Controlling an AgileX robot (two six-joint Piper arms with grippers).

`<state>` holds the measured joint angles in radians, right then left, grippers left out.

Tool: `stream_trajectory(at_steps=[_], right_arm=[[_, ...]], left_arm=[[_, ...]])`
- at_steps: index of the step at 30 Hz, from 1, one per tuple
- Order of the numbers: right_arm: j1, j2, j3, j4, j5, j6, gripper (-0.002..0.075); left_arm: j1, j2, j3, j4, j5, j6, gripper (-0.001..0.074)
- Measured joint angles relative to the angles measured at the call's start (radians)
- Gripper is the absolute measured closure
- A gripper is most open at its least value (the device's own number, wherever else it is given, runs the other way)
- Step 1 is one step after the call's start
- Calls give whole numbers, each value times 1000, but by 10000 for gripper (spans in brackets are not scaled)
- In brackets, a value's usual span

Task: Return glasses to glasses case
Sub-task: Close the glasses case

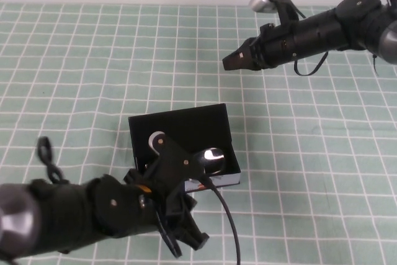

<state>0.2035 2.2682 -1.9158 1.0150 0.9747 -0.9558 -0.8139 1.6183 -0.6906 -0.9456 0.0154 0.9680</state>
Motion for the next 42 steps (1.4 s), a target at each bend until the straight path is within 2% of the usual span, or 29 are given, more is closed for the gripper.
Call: stream_trajectory(at_steps=[5, 15, 25, 37, 42], right_arm=[[0, 32, -9, 17, 31, -50, 738], [25, 105, -10, 17, 141, -102, 737], [60, 105, -10, -13, 215, -136, 738], [63, -3, -10, -108, 225, -55, 739], [105, -3, 0, -150, 225, -31, 739]], left_arm=[[0, 90, 0, -11, -83, 0, 741], [0, 97, 0, -11, -95, 10, 741], [101, 97, -7, -11, -62, 16, 740], [132, 97, -10, -11, -53, 20, 740], [132, 97, -10, -15, -51, 22, 740]])
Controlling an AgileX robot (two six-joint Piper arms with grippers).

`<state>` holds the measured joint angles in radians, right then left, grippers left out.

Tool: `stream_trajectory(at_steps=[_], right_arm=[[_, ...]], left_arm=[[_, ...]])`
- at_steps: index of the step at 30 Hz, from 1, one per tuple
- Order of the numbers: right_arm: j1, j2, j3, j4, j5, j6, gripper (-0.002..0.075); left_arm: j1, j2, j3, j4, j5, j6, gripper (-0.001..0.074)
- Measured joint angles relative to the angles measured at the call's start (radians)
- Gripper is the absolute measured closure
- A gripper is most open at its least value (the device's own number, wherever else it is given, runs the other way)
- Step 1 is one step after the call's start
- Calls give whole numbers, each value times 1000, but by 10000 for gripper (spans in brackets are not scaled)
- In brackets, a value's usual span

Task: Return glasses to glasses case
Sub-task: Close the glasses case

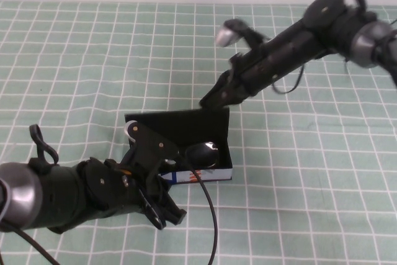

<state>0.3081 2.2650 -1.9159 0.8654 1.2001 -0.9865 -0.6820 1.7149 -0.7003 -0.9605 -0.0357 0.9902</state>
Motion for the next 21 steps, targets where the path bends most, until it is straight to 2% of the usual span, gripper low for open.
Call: stream_trajectory(at_steps=[9, 21], right_arm=[[102, -4, 61, -42, 3, 22, 739], [108, -46, 77, -105, 3, 121, 739]], left_arm=[[0, 0, 0, -2, 0, 0, 740], [6, -57, 8, -2, 20, 0, 741]])
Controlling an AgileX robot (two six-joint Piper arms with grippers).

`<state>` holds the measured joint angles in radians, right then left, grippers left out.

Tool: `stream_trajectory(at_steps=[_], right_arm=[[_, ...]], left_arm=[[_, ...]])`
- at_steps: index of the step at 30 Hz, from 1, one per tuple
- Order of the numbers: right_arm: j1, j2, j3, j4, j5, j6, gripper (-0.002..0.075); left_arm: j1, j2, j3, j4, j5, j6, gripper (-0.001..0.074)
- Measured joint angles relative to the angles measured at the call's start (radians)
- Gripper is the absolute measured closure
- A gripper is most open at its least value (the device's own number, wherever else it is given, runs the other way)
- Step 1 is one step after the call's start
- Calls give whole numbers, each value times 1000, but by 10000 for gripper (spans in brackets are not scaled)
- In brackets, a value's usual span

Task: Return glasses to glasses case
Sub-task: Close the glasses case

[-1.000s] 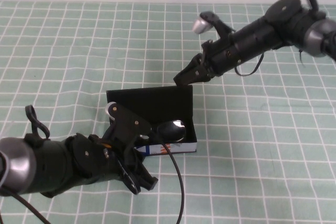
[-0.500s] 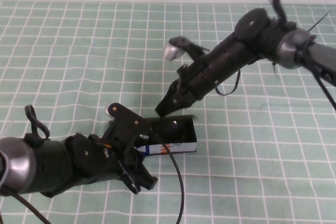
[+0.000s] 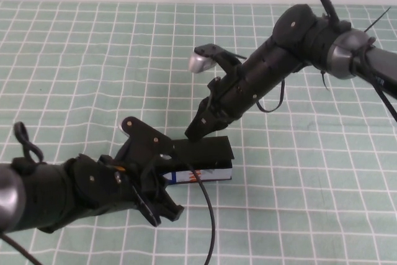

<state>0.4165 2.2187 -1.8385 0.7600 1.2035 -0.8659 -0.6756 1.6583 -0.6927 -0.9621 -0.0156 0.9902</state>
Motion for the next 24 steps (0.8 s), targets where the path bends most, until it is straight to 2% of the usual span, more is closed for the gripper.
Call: stream_trajectory(at_steps=[12, 19, 24], right_arm=[[4, -14, 144, 27, -3, -15, 739], [5, -87, 101, 29, -4, -72, 739], [-19, -242, 5, 34, 4, 1, 739]], left_arm=[[0, -121, 1, 0, 130, 0, 741], [0, -296, 2, 0, 192, 2, 740], [0, -529, 3, 6, 247, 16, 740]])
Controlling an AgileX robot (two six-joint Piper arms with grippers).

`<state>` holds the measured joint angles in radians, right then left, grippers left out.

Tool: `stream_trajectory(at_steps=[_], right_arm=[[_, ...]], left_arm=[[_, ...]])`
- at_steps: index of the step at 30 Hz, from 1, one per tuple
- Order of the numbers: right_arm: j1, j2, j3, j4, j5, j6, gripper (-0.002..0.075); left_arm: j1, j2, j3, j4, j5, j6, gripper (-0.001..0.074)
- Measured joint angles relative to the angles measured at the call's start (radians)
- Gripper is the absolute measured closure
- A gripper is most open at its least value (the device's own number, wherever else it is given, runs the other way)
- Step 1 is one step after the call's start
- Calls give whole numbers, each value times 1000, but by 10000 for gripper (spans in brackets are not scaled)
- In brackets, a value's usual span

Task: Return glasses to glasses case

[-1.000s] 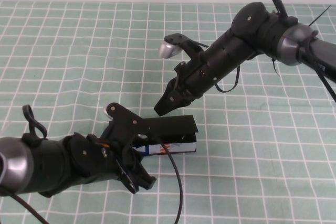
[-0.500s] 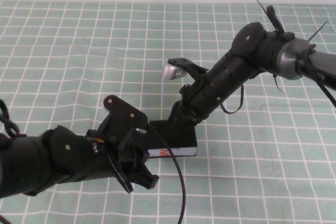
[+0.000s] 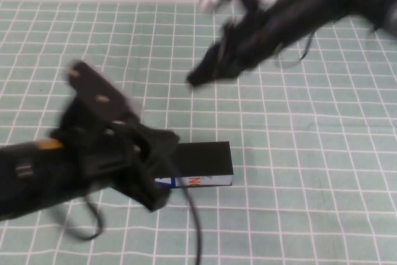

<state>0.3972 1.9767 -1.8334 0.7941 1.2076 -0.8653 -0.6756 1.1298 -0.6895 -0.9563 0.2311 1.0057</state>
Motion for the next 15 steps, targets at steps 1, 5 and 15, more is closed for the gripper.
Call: stream_trajectory(at_steps=[1, 5, 15], right_arm=[[-10, -30, -12, -3, 0, 28, 739], [-54, -187, -33, -149, -98, 193, 739], [-75, -606, 144, -841, -279, 652, 739]], left_arm=[[0, -42, 0, 2, 12, 2, 741], [0, -233, -27, 6, 92, 4, 741], [2, -406, -210, 6, -72, -35, 740]])
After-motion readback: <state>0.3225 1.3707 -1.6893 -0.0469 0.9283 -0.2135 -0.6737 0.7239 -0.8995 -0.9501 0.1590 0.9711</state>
